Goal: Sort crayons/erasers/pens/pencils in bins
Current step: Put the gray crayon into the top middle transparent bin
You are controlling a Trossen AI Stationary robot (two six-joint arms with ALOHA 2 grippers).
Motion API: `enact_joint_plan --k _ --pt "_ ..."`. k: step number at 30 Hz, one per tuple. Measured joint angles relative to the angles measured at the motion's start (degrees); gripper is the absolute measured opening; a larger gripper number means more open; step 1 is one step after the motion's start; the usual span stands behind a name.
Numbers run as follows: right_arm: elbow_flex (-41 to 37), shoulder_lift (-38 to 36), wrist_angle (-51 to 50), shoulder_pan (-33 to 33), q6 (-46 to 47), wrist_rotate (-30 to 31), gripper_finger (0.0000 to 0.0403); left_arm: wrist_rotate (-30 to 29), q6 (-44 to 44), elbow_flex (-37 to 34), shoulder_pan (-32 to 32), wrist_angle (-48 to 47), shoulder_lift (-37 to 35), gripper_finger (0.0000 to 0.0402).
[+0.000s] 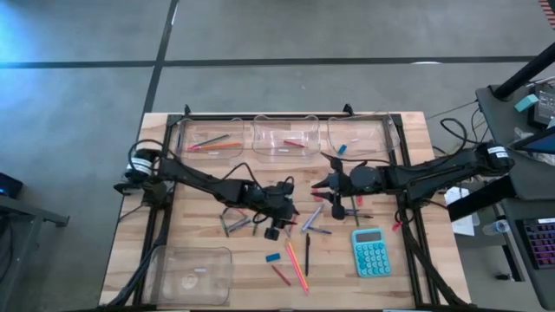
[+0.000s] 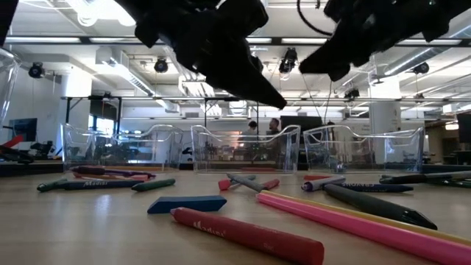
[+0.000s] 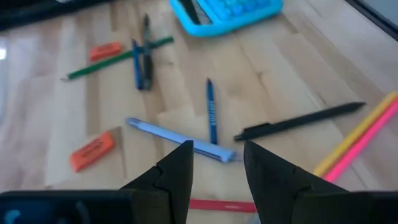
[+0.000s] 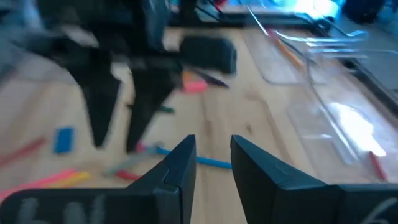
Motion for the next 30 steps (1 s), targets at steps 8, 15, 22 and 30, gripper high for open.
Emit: enact_joint_plan --k 8,15,22,30 --pt "0.00 -8.69 -0.38 2.80 0.92 -2.83 0.0084 0.06 0.98 1.78 -0.69 -4.33 1.47 0.0127" --pt "-0.21 -10.09 -0.23 5.33 -0.31 -2.64 0.0087 0.07 0.98 1.90 -0.71 -4.41 5.16 0.0127" --pt "-0.26 -8.52 -0.33 5.35 -0.83 -2.35 0.0082 0.31 0.96 1.94 -0.61 -4.38 5.91 0.0127" --pt "-0.31 -8.60 -0.08 5.35 -0.83 -2.25 0.0086 0.97 2.76 1.74 -1.28 -8.92 4.54 0.0127"
